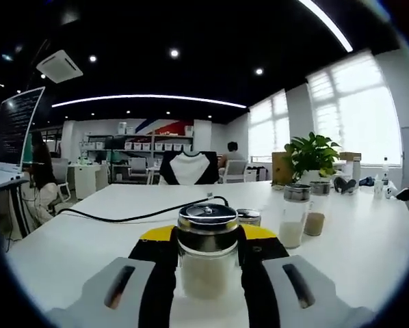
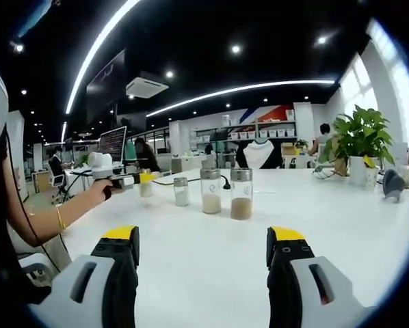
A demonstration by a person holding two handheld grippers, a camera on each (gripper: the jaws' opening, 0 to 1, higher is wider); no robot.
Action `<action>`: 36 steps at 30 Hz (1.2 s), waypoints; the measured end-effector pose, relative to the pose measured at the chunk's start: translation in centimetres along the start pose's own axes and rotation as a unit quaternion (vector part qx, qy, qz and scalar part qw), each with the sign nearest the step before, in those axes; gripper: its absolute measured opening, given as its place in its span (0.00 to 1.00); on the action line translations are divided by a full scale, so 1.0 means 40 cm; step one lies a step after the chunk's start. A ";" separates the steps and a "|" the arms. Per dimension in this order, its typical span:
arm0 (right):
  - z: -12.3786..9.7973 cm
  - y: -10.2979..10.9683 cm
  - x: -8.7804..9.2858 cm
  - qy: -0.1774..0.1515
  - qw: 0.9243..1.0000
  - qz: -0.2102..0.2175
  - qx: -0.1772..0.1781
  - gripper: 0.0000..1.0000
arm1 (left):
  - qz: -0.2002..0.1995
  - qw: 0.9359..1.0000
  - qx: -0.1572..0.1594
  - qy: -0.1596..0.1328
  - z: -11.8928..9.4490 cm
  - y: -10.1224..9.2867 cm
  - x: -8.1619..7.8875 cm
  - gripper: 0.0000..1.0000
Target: Rotate the seasoning bottle until the label or dispensing opening points toward the visible target arrow and the bottle remains upright within the marked orientation range
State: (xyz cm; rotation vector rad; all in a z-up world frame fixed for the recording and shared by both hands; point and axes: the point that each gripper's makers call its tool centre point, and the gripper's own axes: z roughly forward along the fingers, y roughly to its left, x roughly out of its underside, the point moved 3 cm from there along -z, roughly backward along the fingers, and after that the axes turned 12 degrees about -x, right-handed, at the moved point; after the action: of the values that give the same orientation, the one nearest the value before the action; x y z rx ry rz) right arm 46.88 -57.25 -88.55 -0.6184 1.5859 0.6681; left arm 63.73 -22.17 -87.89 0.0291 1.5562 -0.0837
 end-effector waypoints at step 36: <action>0.038 0.056 0.020 0.015 0.999 0.001 -0.049 0.73 | -0.014 0.998 0.062 -0.007 -0.177 -0.134 0.010 0.36</action>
State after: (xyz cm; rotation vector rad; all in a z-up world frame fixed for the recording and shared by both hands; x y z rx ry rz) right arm 46.23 -54.63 -89.33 -0.7019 1.5896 0.7448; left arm 56.30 -27.00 -88.20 0.1046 1.5362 -0.2019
